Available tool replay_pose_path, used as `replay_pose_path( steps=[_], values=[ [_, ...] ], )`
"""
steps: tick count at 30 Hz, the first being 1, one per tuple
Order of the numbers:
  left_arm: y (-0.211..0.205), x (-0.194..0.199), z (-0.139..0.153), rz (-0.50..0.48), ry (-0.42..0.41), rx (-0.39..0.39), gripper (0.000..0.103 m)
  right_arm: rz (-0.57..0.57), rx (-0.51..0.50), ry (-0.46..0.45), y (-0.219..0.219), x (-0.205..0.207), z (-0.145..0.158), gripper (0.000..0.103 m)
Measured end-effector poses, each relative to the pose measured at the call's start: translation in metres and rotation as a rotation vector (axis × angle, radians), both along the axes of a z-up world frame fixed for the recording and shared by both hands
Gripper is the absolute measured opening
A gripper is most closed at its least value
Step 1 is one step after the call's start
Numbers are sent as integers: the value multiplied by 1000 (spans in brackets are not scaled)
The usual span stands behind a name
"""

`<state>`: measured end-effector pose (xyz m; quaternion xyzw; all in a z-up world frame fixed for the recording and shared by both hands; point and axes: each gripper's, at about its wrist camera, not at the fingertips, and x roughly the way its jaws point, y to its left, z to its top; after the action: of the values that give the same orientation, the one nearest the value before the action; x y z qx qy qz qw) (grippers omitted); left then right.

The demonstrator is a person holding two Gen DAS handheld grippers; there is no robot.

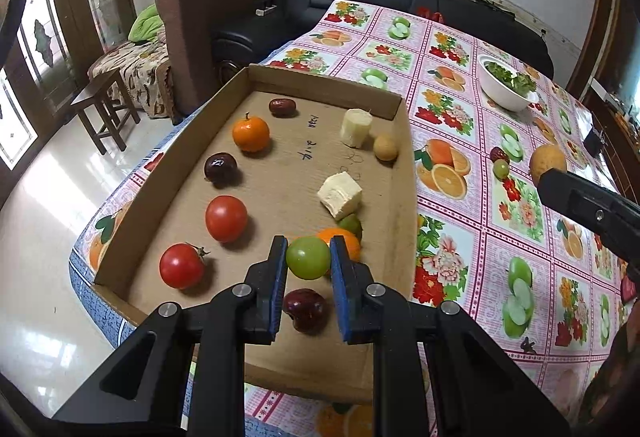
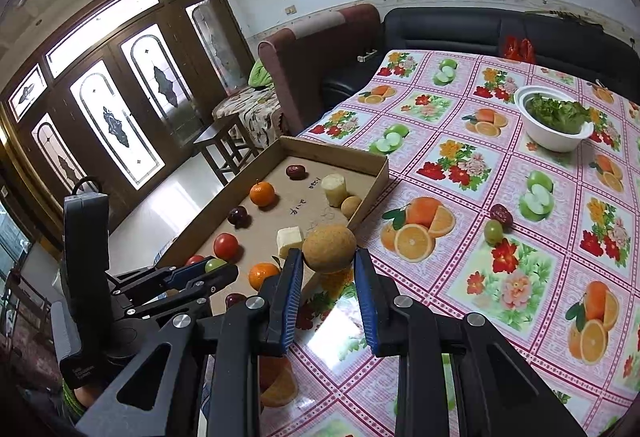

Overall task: Organize fruits
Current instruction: 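Carry green grape in left tool over box while right tool carries tan fruit there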

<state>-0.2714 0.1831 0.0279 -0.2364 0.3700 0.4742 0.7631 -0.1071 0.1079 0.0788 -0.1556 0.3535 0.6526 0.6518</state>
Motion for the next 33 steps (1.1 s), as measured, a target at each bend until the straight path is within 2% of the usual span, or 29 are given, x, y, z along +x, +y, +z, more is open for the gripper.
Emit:
replay_pose_path(
  steps=[6,10,12,19,26,33],
  values=[
    [10,-3,-2,13,0,-9,19,9,-12,0,10,-2,-5,26],
    [27,-9,-3,21,-27,-48,19,16,-24,6,22,-2,-10,26],
    [36,-13,-4,29,-43,-72,19,21,-32,9,31,-3,-13,26],
    [70,-21,1,72,-62,-79,19,34,-56,25,68,-5,-21,26],
    [91,-4,-1,69,-49,-80,19,55,-91,39,100,-14,-37,26],
    [100,10,-15,54,-33,-114,19,58,-139,46,126,-16,-58,26]
  ],
)
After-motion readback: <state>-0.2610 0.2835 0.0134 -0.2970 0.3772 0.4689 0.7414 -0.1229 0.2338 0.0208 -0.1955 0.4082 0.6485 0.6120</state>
